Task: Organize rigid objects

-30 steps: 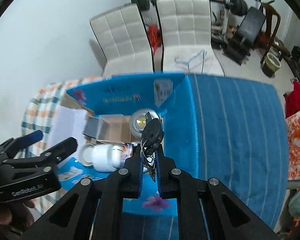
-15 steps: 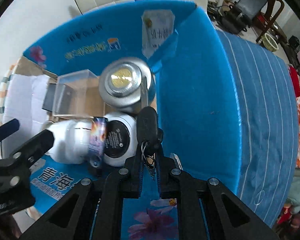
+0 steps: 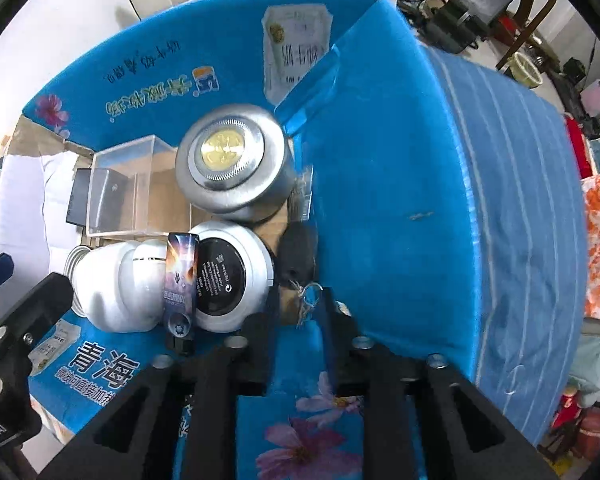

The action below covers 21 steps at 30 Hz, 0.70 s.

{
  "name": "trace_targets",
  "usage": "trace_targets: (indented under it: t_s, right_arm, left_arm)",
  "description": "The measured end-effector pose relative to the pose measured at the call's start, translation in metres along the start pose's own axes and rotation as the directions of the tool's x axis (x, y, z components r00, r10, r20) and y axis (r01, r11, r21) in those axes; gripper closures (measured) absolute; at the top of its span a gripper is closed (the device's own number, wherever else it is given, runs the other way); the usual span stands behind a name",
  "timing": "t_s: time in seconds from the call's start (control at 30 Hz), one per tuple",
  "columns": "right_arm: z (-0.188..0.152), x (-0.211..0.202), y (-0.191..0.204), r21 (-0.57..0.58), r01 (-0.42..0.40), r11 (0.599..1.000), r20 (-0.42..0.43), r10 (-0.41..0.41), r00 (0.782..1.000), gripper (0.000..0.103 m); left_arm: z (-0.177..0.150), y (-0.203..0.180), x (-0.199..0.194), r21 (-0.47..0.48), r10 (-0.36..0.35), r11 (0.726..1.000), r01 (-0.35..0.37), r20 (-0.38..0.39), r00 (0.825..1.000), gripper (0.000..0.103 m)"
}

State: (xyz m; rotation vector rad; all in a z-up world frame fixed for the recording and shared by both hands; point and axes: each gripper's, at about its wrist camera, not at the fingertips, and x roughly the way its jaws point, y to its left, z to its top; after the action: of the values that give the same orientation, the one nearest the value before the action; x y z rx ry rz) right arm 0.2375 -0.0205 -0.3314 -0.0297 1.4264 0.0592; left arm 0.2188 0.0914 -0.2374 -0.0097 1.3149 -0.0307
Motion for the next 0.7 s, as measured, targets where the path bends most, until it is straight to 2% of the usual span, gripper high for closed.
trace_targets:
  t_s: [0.03,0.07,0.1,0.13,0.23,0.43,0.63,0.7]
  right_arm:
    - [0.0,-0.005,0.001,-0.003,0.0,1.0,0.009,0.0,1.0,0.06]
    - [0.0,-0.013,0.002,-0.009,0.004,1.0,0.026,-0.003,1.0,0.035]
    - [-0.001,-0.019,0.001,-0.011,-0.012,1.0,0.04,0.012,0.999,0.019]
    - [-0.002,-0.026,0.002,-0.013,-0.035,0.999,0.052,0.036,0.998,0.008]
    - [-0.007,-0.057,0.005,-0.043,-0.014,0.999,0.093,0.018,0.996,0.008]
    - [-0.039,-0.151,0.001,-0.045,-0.055,0.997,0.188,0.062,0.98,0.008]
    - [-0.077,-0.257,0.0,-0.053,-0.099,0.994,0.305,0.111,0.946,0.008]
    - [-0.089,-0.289,-0.001,-0.056,-0.105,0.993,0.351,0.118,0.929,0.008]
  left_arm:
    - [-0.001,0.002,-0.005,-0.003,0.0,1.0,0.0,0.006,1.0,0.003]
    - [-0.002,0.003,-0.012,-0.004,0.005,1.0,-0.005,0.014,1.0,0.003]
    - [-0.003,0.004,-0.019,-0.005,0.01,1.0,-0.01,0.018,1.0,0.003]
    - [-0.004,0.006,-0.026,-0.007,0.013,1.0,-0.013,0.024,1.0,0.003]
    - [-0.009,0.009,-0.054,-0.017,0.019,1.0,-0.018,0.038,0.999,0.003]
    - [-0.027,0.008,-0.138,-0.041,0.002,0.999,0.003,0.128,0.992,0.003]
    - [-0.043,-0.002,-0.234,-0.042,-0.017,0.999,0.028,0.256,0.966,0.003]
    - [-0.045,-0.004,-0.252,-0.039,0.002,0.999,0.009,0.281,0.96,0.003]
